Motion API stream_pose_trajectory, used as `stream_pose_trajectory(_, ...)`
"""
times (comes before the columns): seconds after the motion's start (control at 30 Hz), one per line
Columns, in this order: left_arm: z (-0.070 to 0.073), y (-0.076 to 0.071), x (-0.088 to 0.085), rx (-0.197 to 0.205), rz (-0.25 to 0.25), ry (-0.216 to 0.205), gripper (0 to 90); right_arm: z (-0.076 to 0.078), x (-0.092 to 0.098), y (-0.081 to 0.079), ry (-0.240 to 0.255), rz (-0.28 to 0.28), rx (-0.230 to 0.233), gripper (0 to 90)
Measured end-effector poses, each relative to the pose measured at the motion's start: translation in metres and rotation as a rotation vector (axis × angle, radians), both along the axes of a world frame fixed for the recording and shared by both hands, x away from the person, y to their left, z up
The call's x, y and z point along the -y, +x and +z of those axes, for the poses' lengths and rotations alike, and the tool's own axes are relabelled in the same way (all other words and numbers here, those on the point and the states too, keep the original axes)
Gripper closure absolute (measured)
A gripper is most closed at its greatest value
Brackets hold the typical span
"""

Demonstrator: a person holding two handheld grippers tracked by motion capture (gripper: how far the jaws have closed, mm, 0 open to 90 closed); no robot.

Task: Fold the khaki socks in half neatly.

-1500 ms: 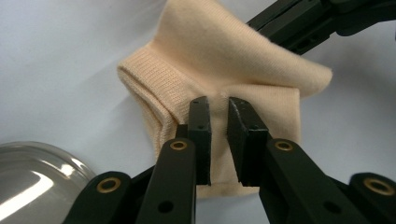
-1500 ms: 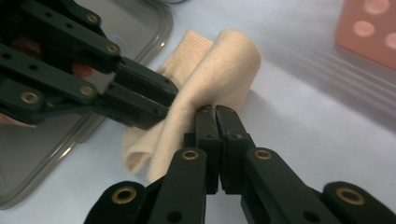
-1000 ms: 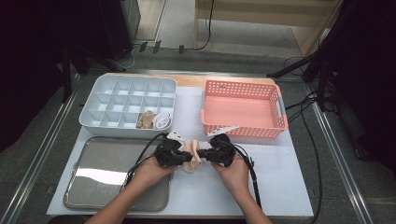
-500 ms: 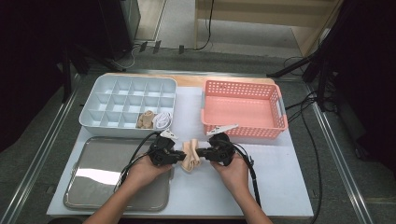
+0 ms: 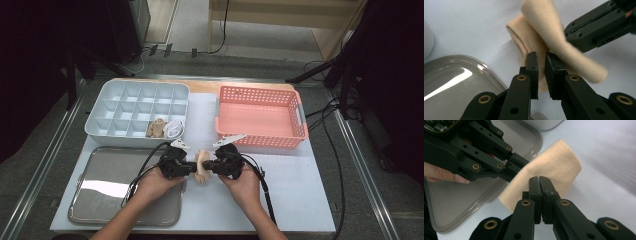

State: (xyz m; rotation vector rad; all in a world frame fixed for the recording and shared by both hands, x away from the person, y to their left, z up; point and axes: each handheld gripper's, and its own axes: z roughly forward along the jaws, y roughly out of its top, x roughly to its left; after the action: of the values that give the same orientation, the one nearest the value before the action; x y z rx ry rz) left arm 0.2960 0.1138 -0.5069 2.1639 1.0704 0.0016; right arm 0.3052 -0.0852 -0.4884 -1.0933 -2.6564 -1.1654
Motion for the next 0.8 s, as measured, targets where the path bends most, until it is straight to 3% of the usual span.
stream_pose_trajectory(0.1, -0.001, 0.001, -0.003, -0.014, 0.010, -0.015, 82.3, -0.003, -0.003, 0.000, -0.010, 0.007, 0.000, 89.7)
stream_pose_trajectory(0.33, 0.007, 0.002, -0.016, -0.008, 0.044, -0.009, 81.0, -0.008, -0.006, 0.002, -0.023, 0.014, -0.008, 89.7)
stream_pose_trajectory(0.63, 0.021, -0.001, -0.024, 0.047, 0.077, -0.046, 79.7, -0.014, -0.010, 0.005, -0.026, 0.029, -0.009, 90.0)
stream_pose_trajectory(0.73, 0.026, -0.002, -0.019, 0.066, 0.066, -0.065, 79.0, -0.015, -0.011, 0.004, -0.034, 0.029, 0.005, 90.0)
stream_pose_trajectory(0.8, 0.027, -0.003, -0.015, 0.081, 0.050, -0.054, 79.0, -0.015, -0.011, 0.003, -0.033, 0.027, 0.011, 90.0)
